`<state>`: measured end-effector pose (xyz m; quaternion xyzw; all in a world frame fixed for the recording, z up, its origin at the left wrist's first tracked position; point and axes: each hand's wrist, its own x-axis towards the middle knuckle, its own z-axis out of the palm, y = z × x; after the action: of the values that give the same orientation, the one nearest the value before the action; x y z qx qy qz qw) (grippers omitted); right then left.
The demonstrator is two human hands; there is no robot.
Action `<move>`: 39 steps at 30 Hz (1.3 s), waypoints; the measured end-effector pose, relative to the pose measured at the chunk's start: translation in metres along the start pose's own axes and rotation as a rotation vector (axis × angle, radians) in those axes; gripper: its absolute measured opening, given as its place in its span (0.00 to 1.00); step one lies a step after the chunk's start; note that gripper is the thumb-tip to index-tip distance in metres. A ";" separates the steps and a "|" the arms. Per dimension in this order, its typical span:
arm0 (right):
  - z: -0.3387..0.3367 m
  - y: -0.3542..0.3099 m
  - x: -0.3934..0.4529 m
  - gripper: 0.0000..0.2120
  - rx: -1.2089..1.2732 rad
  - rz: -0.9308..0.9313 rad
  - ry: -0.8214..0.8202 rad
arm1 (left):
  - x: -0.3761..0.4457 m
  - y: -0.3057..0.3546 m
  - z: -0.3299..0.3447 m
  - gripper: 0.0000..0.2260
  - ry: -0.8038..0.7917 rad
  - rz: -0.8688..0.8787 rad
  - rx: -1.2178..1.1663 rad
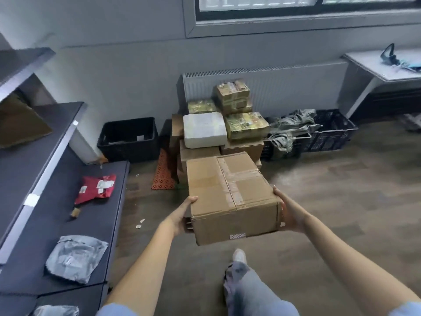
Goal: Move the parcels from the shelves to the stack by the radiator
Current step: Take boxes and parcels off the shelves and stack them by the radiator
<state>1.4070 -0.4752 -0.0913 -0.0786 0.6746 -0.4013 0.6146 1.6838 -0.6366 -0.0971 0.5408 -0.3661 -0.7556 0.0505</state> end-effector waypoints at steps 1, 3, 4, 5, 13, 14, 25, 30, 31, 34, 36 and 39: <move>-0.004 -0.010 0.014 0.34 -0.023 0.028 -0.016 | 0.020 0.016 0.001 0.25 0.017 -0.026 0.008; -0.012 -0.035 0.045 0.38 -0.039 0.043 -0.051 | 0.059 0.050 0.005 0.28 0.042 -0.071 0.033; -0.015 -0.049 0.063 0.39 -0.034 0.042 -0.052 | 0.078 0.069 0.007 0.27 0.053 -0.079 0.032; -0.018 -0.068 0.081 0.39 -0.020 0.037 -0.041 | 0.097 0.090 0.012 0.26 0.062 -0.082 0.021; -0.046 -0.263 0.200 0.50 0.099 -0.104 0.074 | 0.222 0.262 0.054 0.23 0.044 -0.070 -0.130; -0.046 -0.285 0.214 0.53 0.147 -0.139 0.112 | 0.237 0.278 0.058 0.25 0.031 -0.070 -0.178; -0.014 -0.433 0.403 0.26 0.020 -0.016 0.255 | 0.456 0.414 0.021 0.62 0.299 -0.095 -0.443; 0.004 -0.516 0.495 0.22 -0.183 0.119 0.263 | 0.535 0.514 -0.007 0.52 0.373 -0.129 -0.470; 0.010 -0.528 0.504 0.22 -0.255 0.124 0.232 | 0.546 0.528 -0.010 0.49 0.393 -0.114 -0.479; 0.024 -0.576 0.547 0.20 -0.308 0.112 0.216 | 0.607 0.576 -0.009 0.48 0.369 -0.091 -0.515; 0.032 -0.592 0.570 0.18 -0.278 0.119 0.230 | 0.641 0.595 -0.003 0.48 0.374 -0.080 -0.563; 0.039 -0.591 0.589 0.18 -0.291 0.177 0.205 | 0.682 0.615 0.013 0.48 0.378 -0.081 -0.590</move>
<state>1.0766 -1.2392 -0.1628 -0.0659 0.7888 -0.2499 0.5577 1.1963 -1.3994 -0.2536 0.6474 -0.0943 -0.7167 0.2414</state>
